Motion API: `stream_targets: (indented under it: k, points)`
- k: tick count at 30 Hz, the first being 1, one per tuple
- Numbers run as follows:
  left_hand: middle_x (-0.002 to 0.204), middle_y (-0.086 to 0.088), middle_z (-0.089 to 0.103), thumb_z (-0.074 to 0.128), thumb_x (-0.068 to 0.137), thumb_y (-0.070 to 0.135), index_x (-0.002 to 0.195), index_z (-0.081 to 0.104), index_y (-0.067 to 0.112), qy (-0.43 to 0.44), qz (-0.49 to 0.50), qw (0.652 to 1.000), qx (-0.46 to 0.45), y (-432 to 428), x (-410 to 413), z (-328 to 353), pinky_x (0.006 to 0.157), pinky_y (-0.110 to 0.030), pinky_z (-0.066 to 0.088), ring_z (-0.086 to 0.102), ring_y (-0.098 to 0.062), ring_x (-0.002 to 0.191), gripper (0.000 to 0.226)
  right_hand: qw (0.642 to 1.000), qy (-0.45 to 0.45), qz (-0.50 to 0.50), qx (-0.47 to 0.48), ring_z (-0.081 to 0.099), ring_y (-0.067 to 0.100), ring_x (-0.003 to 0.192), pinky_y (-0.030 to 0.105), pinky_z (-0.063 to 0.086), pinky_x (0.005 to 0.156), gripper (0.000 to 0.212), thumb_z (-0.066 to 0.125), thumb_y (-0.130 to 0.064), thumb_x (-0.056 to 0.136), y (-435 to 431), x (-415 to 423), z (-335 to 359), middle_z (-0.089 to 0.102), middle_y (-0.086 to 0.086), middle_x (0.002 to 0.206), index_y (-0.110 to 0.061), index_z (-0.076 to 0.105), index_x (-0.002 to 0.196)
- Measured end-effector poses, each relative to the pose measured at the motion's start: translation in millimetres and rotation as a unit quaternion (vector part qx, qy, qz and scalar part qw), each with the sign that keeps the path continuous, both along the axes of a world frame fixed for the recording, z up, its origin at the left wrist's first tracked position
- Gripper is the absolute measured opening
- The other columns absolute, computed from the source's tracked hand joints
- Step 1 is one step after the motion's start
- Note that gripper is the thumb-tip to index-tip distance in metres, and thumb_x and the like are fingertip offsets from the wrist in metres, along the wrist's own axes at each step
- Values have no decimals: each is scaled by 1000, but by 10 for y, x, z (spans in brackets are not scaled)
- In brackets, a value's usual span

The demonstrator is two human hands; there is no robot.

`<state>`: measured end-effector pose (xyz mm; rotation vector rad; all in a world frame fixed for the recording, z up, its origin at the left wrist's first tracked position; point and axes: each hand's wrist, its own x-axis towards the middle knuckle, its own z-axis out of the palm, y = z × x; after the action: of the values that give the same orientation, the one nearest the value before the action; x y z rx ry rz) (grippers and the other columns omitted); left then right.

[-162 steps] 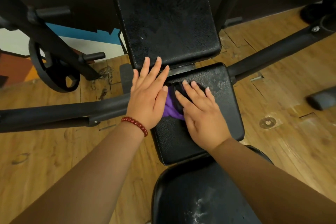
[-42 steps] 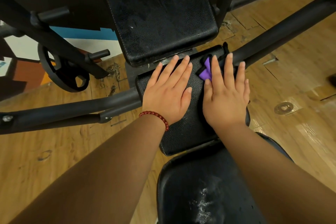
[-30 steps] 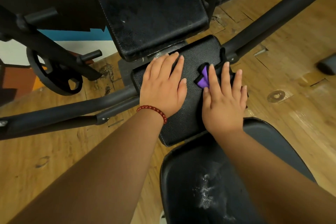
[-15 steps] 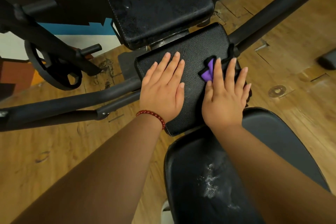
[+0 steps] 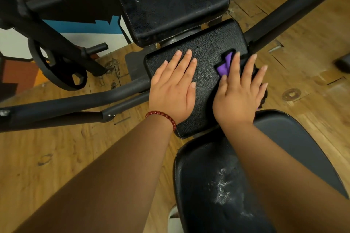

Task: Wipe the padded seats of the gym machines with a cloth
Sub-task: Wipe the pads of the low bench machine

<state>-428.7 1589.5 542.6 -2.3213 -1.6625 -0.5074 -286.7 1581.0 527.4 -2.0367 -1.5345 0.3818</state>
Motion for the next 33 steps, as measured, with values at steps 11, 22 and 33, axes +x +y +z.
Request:
stream_targets:
  k: [11,22,33]
  points:
    - [153,-5,38,32,95,28,142,46,10,-6,-6,1000,2,-2,-18,-14,118,-36,12,29,-22,144,52,999,33,-6,2,-9,31,149,45,-8,117,55,28,-33,101,-259,-102,-126,0,2,163,-32,11,154]
    - [152,-5,39,34,95,29,141,47,11,-8,-9,1000,-3,-11,-37,-8,118,-38,13,30,-22,143,52,999,3,21,23,-9,30,149,43,-8,117,56,27,-34,103,-230,-158,-88,-1,2,163,-33,7,154]
    - [153,-7,37,32,94,31,142,46,14,108,-140,983,-50,321,-535,375,117,-41,14,30,-24,143,53,998,-35,45,6,-11,30,148,47,-5,118,53,22,-39,104,-140,-188,5,-4,2,163,-33,6,154]
